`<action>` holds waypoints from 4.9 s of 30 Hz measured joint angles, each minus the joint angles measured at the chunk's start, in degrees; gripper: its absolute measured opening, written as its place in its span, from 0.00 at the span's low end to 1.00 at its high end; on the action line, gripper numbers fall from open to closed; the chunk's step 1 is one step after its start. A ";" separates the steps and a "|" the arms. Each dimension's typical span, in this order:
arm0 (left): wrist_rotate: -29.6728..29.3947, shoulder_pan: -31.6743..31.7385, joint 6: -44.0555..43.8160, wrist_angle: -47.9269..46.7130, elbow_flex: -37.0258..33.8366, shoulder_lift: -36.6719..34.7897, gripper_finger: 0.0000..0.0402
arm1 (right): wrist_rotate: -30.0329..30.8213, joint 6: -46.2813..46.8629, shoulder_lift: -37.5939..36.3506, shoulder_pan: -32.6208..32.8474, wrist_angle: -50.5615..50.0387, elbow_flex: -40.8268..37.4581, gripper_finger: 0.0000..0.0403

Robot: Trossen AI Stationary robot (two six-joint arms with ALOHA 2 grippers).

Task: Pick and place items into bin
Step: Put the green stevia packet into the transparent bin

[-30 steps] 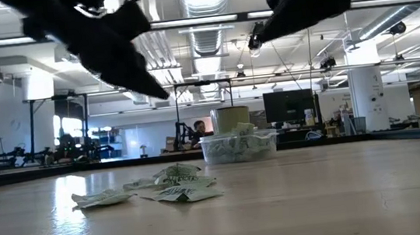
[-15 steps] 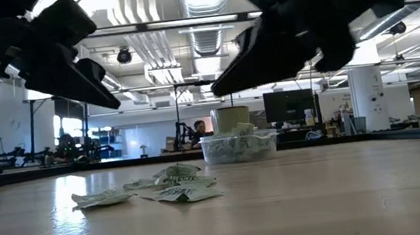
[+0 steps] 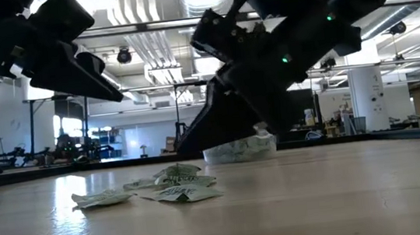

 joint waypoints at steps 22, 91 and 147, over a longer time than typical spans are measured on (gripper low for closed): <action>0.00 0.00 0.48 1.13 -0.76 -0.11 0.43 | -3.10 3.16 4.26 -1.26 -5.11 4.37 0.38; 0.02 0.02 1.51 2.65 -1.55 0.13 0.43 | 12.11 -1.59 -14.83 -22.77 -29.27 0.01 0.11; 9.26 0.11 3.60 18.52 0.26 24.63 0.43 | -11.67 5.70 -26.03 3.79 -32.77 -1.03 0.32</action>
